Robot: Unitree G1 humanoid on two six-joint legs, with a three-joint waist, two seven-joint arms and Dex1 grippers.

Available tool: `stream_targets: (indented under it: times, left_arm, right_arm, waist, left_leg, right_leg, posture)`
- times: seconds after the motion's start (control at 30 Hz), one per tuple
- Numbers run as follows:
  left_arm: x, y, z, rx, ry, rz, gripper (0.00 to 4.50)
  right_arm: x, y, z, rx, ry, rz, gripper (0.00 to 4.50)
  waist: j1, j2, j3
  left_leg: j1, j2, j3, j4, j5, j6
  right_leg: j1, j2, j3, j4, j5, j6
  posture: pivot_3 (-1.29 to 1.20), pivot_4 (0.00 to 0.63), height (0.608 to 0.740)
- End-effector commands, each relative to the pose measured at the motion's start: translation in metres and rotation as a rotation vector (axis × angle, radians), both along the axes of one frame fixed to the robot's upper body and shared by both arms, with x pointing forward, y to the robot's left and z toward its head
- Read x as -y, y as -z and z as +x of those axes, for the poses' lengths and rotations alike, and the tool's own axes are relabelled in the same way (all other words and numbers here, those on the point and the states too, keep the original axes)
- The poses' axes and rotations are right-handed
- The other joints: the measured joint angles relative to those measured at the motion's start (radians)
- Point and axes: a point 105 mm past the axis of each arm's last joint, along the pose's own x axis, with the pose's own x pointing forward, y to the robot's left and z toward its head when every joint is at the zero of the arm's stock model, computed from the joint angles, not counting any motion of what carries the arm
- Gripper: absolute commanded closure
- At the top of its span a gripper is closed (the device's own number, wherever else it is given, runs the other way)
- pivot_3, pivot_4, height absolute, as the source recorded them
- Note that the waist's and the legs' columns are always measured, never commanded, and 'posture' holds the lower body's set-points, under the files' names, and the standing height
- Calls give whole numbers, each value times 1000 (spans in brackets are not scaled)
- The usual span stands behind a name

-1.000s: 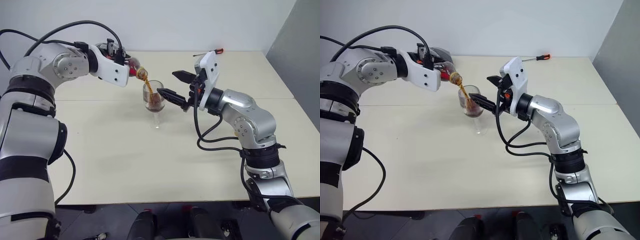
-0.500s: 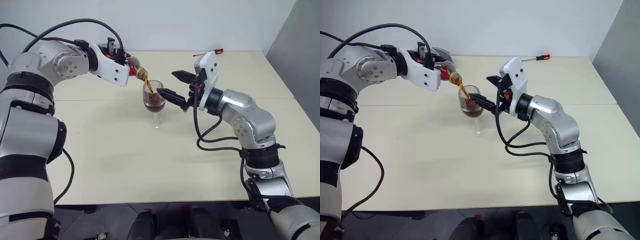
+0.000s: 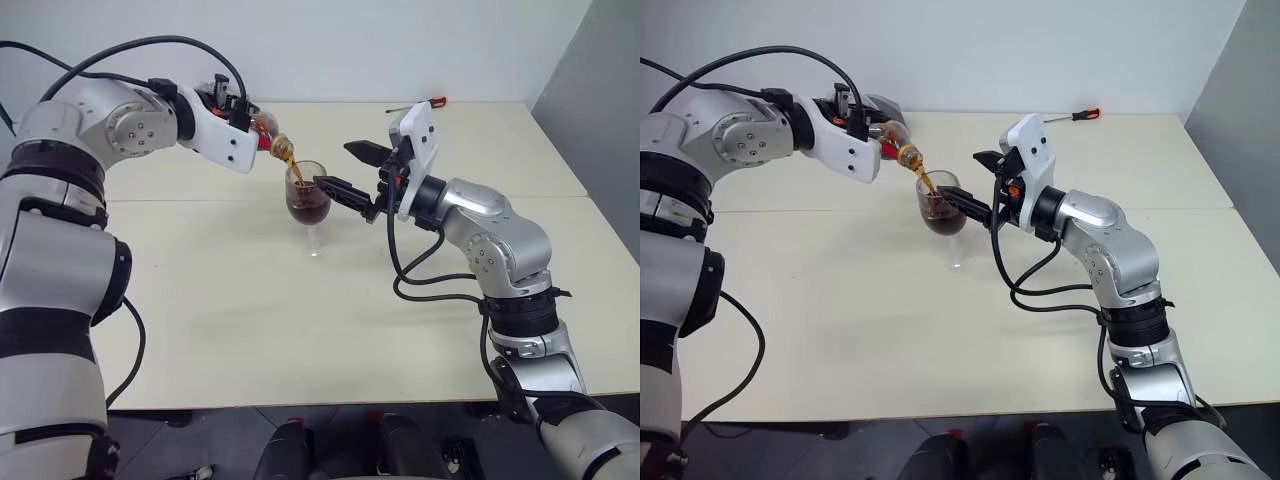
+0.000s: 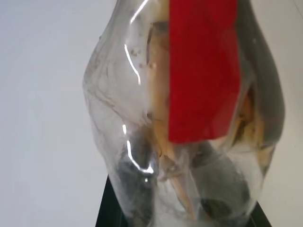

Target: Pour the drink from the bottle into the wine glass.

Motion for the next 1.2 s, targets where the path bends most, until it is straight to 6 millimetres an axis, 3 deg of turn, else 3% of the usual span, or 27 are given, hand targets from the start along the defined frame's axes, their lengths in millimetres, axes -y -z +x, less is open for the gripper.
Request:
stream_targets:
  times: [0.03, 0.17, 0.83, 1.1, 1.2]
  left_arm:
    - [0, -25, -3, 72, 2, -7, 3781]
    - [0, -26, -3, 69, -4, -24, 3781]
    - [14, -20, -2, -159, 33, -425, 3781]
    - [23, -37, -3, -275, 122, -798, 3781]
    - [22, -35, -3, -317, 147, -896, 3781]
  right_arm:
    - [2, -16, -5, 62, -3, 34, 0]
    - [2, -17, -5, 62, -2, 35, 0]
    - [3, -17, -2, 58, 6, 32, 0]
    - [6, -17, -5, 52, 1, 43, 0]
    - [6, -18, -11, 47, -29, 62, 0]
  waist:
    - [0, 0, 0]
    - [0, 0, 0]
    - [-12, 0, 0]
    - [-16, 0, 0]
    - [-21, 0, 0]
  left_leg:
    - [0, 0, 0, 0, 0, 0]
    - [0, 0, 0, 0, 0, 0]
    - [0, 0, 0, 1, 0, 0]
    - [0, 0, 0, 1, 0, 0]
    - [0, 0, 0, 1, 0, 0]
  right_leg:
    - [0, 0, 0, 0, 0, 0]
    - [0, 0, 0, 0, 0, 0]
    - [-1, 0, 0, 3, 0, 0]
    - [-1, 0, 0, 4, 0, 0]
    - [-2, 0, 0, 5, 0, 0]
  posture:
    - [0, 150, 740]
    - [0, 150, 740]
    - [0, 150, 740]
    - [0, 150, 740]
    - [0, 150, 740]
